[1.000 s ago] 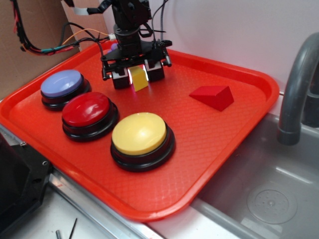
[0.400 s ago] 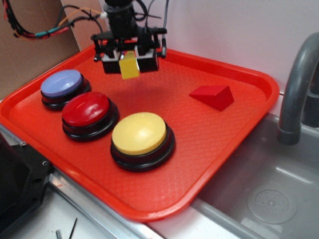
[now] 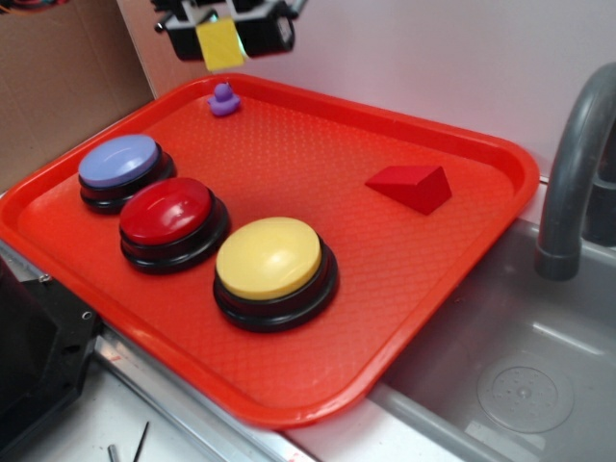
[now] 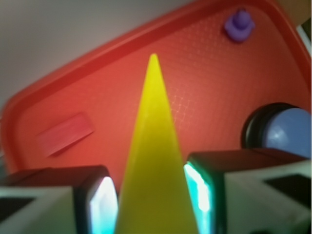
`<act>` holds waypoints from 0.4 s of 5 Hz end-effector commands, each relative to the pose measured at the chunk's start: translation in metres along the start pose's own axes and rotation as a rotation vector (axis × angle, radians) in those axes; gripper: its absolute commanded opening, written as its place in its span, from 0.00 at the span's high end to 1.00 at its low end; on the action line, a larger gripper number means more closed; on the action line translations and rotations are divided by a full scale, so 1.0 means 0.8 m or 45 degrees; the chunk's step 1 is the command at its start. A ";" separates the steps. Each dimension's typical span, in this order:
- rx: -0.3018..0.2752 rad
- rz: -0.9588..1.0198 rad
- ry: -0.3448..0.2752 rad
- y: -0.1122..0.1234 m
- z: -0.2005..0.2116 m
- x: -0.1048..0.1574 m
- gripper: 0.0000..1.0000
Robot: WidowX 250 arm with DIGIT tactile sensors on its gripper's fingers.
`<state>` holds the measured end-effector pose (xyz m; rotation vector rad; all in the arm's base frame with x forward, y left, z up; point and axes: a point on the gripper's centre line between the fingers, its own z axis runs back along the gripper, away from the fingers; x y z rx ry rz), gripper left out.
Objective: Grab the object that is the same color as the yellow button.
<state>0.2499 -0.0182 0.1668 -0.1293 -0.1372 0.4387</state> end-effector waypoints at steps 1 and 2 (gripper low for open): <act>-0.106 -0.049 -0.169 -0.003 0.083 -0.017 1.00; -0.073 -0.023 -0.258 -0.002 0.084 -0.024 1.00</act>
